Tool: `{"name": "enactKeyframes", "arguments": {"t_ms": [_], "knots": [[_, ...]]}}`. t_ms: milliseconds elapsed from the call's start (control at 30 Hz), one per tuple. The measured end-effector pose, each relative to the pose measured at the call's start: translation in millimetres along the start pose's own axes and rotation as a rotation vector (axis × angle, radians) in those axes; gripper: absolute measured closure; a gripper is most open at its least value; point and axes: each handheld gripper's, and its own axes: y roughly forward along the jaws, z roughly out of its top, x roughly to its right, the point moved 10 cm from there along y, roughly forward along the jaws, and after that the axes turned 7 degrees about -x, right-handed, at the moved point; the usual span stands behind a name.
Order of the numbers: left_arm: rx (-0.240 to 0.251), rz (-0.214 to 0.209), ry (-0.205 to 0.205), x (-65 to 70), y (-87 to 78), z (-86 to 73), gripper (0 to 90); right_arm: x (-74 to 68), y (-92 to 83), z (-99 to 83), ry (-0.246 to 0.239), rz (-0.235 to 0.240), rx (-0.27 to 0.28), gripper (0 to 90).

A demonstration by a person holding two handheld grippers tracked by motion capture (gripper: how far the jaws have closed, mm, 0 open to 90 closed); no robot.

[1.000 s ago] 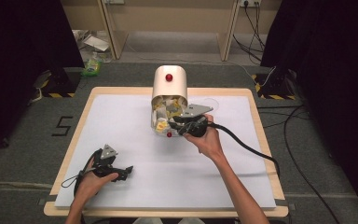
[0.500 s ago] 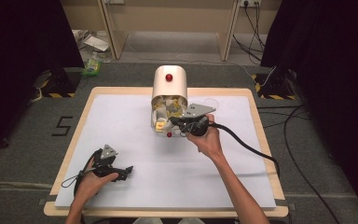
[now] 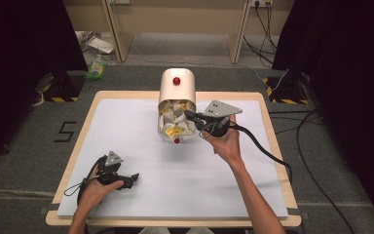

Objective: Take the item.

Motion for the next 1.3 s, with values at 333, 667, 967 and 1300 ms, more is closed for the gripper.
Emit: {"name": "enactKeyframes", "arguments": {"t_ms": [333, 667, 967, 1300], "knots": [[0.0, 0.0, 0.0, 0.0, 0.0, 0.0, 0.0, 9.6, -30.3, 20.1, 0.006, -0.043, 0.071, 90.0], [0.0, 0.0, 0.0, 0.0, 0.0, 0.0, 0.0, 37.9, -54.9, 19.3, 0.03, -0.119, 0.089, 90.0], [-0.001, 0.0, 0.0, -0.1, 0.0, 0.0, 0.0, 73.8, -66.9, -2.4, 0.084, -0.2, 0.072, 90.0], [0.0, 0.0, 0.0, 0.0, 0.1, 0.0, 0.0, 111.4, -68.0, -26.3, 0.148, -0.279, 0.051, 90.0]]}}
